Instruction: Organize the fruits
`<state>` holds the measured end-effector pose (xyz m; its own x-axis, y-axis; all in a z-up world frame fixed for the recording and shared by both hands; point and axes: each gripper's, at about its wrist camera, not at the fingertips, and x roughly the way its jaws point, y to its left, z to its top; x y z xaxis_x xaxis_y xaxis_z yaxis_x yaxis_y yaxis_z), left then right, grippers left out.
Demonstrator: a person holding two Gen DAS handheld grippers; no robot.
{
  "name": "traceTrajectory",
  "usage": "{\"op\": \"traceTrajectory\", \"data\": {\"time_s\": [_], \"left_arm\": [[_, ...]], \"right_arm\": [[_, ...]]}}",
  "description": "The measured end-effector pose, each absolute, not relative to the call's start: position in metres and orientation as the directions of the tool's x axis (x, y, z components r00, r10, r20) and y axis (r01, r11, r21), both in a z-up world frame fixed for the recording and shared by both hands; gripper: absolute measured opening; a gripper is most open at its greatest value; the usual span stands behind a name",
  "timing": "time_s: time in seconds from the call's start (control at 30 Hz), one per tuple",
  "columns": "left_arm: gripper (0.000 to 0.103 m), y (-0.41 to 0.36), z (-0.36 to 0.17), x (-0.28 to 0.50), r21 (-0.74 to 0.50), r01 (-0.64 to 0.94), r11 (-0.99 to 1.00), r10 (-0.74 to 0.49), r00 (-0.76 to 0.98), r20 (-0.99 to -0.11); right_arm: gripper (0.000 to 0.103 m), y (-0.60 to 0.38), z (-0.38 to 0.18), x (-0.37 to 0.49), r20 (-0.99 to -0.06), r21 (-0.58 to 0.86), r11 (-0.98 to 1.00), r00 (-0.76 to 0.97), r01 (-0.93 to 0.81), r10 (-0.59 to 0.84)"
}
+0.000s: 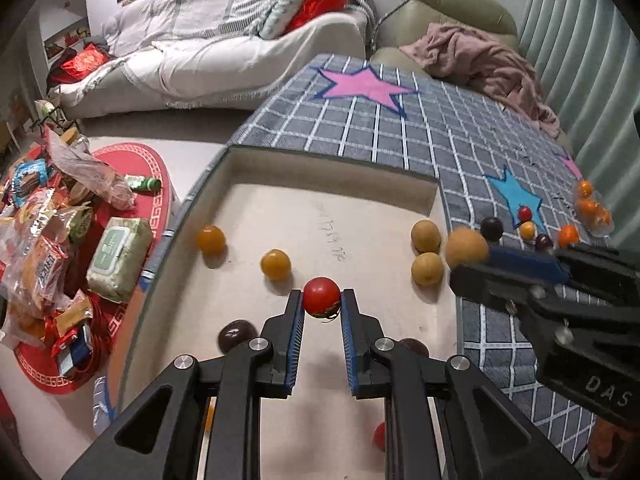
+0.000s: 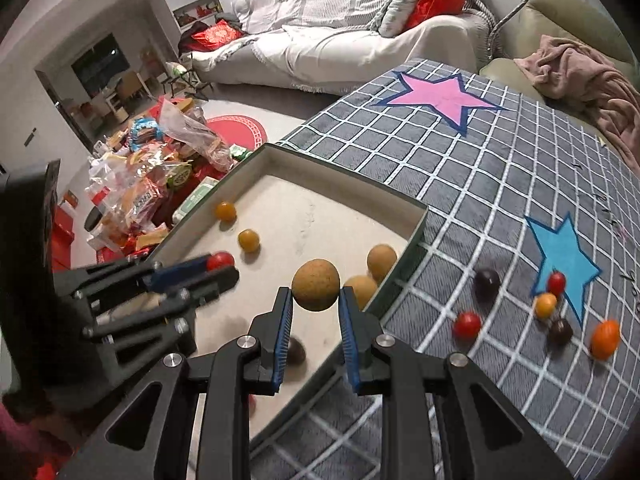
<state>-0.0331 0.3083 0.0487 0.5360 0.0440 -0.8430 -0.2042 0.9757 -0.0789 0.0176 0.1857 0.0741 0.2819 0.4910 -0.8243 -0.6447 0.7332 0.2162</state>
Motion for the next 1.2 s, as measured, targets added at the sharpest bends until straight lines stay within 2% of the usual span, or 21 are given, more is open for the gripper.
{"op": "traceTrajectory", "data": {"time_s": [0.33, 0.63, 0.73, 0.77, 0.8, 0.83, 0.87, 0.9, 1.0, 1.2], "left_arm": [[0.020, 0.304, 0.021, -0.017, -0.045, -0.205, 0.978, 0.055, 0.458, -0.887], [0.020, 0.298, 0.016, -0.018, -0.008, -0.193, 0.981, 0.083, 0.456, -0.886], [0.020, 0.296, 0.016, -0.020, 0.003, -0.187, 0.982, 0.090, 0.461, -0.883], [0.021, 0.296, 0.016, -0.020, 0.004, -0.186, 0.983, 0.091, 0.461, -0.883], [0.023, 0.296, 0.016, -0.021, 0.003, -0.185, 0.983, 0.089, 0.461, -0.883], [0.040, 0.298, 0.017, -0.023, -0.015, -0.190, 0.982, 0.076, 0.465, -0.882], [0.067, 0.298, 0.018, -0.024, -0.018, -0.195, 0.981, 0.077, 0.468, -0.881], [0.075, 0.299, 0.020, -0.026, -0.010, -0.209, 0.978, 0.093, 0.480, -0.873], [0.077, 0.299, 0.028, -0.034, 0.004, -0.216, 0.976, 0.117, 0.515, -0.849], [0.077, 0.299, 0.032, -0.044, -0.006, -0.220, 0.976, 0.109, 0.505, -0.856]], "right_arm": [[0.025, 0.216, 0.046, 0.049, -0.854, 0.235, 0.712, 0.209, -0.661, 0.476], [0.026, 0.230, 0.027, 0.046, -0.890, 0.196, 0.693, 0.171, -0.693, 0.423], [0.040, 0.228, 0.029, 0.045, -0.882, 0.216, 0.687, 0.164, -0.694, 0.443], [0.048, 0.228, 0.030, 0.045, -0.878, 0.227, 0.684, 0.160, -0.693, 0.452], [0.056, 0.228, 0.034, 0.044, -0.871, 0.231, 0.682, 0.165, -0.694, 0.462], [0.059, 0.228, 0.036, 0.043, -0.868, 0.226, 0.682, 0.174, -0.695, 0.465], [0.068, 0.228, 0.039, 0.042, -0.867, 0.220, 0.684, 0.182, -0.696, 0.464], [0.073, 0.227, 0.042, 0.040, -0.864, 0.219, 0.686, 0.189, -0.694, 0.467], [0.074, 0.222, 0.049, 0.038, -0.851, 0.227, 0.690, 0.204, -0.687, 0.483], [0.085, 0.205, 0.067, 0.030, -0.836, 0.249, 0.714, 0.227, -0.654, 0.500]]}}
